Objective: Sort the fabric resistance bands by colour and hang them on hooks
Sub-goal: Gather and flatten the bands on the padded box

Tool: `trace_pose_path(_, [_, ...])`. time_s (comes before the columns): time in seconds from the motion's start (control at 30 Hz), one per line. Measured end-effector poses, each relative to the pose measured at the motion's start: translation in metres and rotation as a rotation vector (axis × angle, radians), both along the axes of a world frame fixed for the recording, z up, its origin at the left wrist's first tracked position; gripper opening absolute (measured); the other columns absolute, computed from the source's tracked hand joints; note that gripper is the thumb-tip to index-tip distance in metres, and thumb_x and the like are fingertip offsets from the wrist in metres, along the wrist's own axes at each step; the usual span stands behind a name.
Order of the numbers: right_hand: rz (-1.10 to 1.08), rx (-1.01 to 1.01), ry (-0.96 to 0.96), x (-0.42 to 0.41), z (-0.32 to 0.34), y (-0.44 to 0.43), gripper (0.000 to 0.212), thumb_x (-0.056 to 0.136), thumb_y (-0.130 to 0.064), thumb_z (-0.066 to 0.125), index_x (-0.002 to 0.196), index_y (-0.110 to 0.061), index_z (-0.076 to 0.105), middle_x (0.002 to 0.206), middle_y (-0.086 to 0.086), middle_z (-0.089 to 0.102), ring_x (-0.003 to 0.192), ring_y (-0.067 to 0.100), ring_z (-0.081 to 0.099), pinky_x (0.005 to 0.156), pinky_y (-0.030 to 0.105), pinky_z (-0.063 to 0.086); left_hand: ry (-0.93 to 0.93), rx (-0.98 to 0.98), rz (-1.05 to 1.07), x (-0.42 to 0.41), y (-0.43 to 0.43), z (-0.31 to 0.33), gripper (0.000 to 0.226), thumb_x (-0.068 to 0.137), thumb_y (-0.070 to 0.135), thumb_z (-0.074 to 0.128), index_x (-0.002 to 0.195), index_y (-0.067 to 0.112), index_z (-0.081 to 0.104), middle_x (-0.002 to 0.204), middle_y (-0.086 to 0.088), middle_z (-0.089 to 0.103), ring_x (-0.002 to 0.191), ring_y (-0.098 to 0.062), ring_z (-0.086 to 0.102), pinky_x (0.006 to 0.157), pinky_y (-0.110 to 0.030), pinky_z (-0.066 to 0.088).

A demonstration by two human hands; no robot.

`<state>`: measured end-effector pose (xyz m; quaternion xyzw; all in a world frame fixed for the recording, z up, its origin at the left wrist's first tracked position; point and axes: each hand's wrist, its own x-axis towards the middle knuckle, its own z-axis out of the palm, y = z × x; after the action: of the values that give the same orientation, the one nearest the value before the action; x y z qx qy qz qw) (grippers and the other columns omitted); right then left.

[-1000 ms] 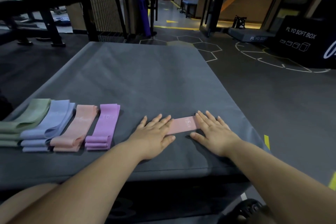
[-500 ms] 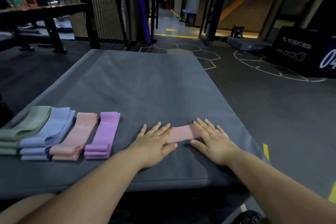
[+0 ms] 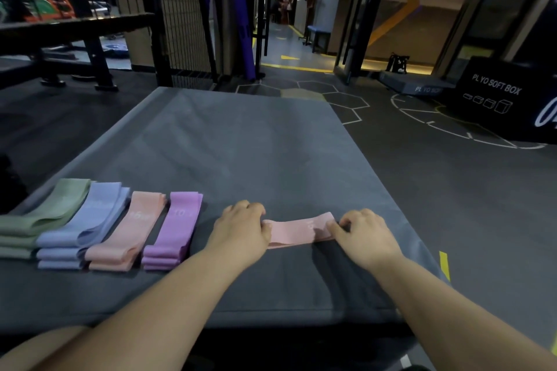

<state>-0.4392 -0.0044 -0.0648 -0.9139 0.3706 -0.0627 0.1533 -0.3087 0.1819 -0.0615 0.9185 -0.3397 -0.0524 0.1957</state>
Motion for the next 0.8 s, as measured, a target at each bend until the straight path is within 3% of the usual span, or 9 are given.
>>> trace_pose_path(0.17, [-0.029, 0.109, -0.021, 0.007, 0.001, -0.002, 0.026, 0.086, -0.036, 0.061, 0.081, -0.012, 0.066, 0.090, 0.004, 0.060, 0.090, 0.026, 0.059, 0.078, 0.040, 0.049, 0.033, 0.010, -0.022, -0.005, 0.001, 0.003, 0.010, 0.092, 0.029, 0.047, 0.100, 0.023, 0.048, 0.113, -0.001, 0.051, 0.109, -0.024, 0.047, 0.085, -0.035, 0.041])
trace_pose_path(0.3, [-0.054, 0.254, -0.181, 0.016, 0.007, -0.006, 0.016, 0.082, -0.021, 0.066, 0.073, -0.010, 0.061, 0.072, 0.003, 0.062, 0.073, 0.022, 0.057, 0.066, 0.035, 0.042, 0.116, -0.043, -0.026, -0.006, 0.006, 0.014, 0.005, 0.091, 0.023, 0.046, 0.094, 0.022, 0.041, 0.099, -0.001, 0.055, 0.093, -0.026, 0.051, 0.071, -0.032, 0.037])
trace_pose_path(0.4, [-0.078, 0.410, -0.340, 0.024, 0.010, -0.006, 0.016, 0.076, -0.020, 0.067, 0.066, -0.010, 0.058, 0.062, 0.004, 0.060, 0.066, 0.024, 0.055, 0.064, 0.034, 0.039, 0.182, -0.107, -0.009, -0.006, 0.015, 0.021, 0.007, 0.089, 0.024, 0.048, 0.093, 0.024, 0.043, 0.093, 0.002, 0.054, 0.086, -0.025, 0.052, 0.069, -0.030, 0.037])
trace_pose_path(0.47, [-0.091, 0.553, -0.461, 0.033, 0.011, -0.002, 0.010, 0.069, -0.022, 0.067, 0.071, -0.013, 0.063, 0.066, 0.006, 0.068, 0.067, 0.024, 0.061, 0.067, 0.034, 0.043, 0.220, -0.162, 0.004, -0.004, 0.024, 0.026, 0.012, 0.086, 0.025, 0.052, 0.095, 0.026, 0.045, 0.094, 0.004, 0.058, 0.087, -0.024, 0.055, 0.070, -0.031, 0.041])
trace_pose_path(0.6, [-0.020, 0.693, -0.616, 0.053, 0.021, 0.026, 0.007, 0.087, -0.005, 0.064, 0.083, -0.010, 0.062, 0.073, 0.008, 0.067, 0.063, 0.018, 0.061, 0.055, 0.023, 0.041, 0.349, -0.272, 0.036, 0.002, 0.052, 0.034, 0.028, 0.084, 0.029, 0.061, 0.110, 0.033, 0.051, 0.087, 0.014, 0.064, 0.081, -0.012, 0.060, 0.067, -0.025, 0.047])
trace_pose_path(0.73, [0.058, 0.712, -0.658, 0.080, 0.021, 0.059, 0.004, 0.092, -0.013, 0.063, 0.088, -0.011, 0.063, 0.079, 0.009, 0.070, 0.063, 0.016, 0.060, 0.059, 0.027, 0.040, 0.352, -0.296, 0.141, 0.014, 0.086, 0.037, 0.007, 0.079, 0.033, 0.064, 0.081, 0.030, 0.057, 0.076, 0.015, 0.067, 0.070, -0.007, 0.061, 0.062, -0.022, 0.050])
trace_pose_path(0.8, [0.085, 0.709, -0.665, 0.096, 0.021, 0.074, 0.004, 0.091, -0.012, 0.064, 0.087, -0.011, 0.064, 0.078, 0.009, 0.070, 0.063, 0.015, 0.058, 0.058, 0.026, 0.040, 0.340, -0.305, 0.192, 0.019, 0.103, 0.038, 0.013, 0.080, 0.031, 0.063, 0.071, 0.028, 0.054, 0.073, 0.011, 0.064, 0.069, -0.010, 0.061, 0.058, -0.018, 0.047])
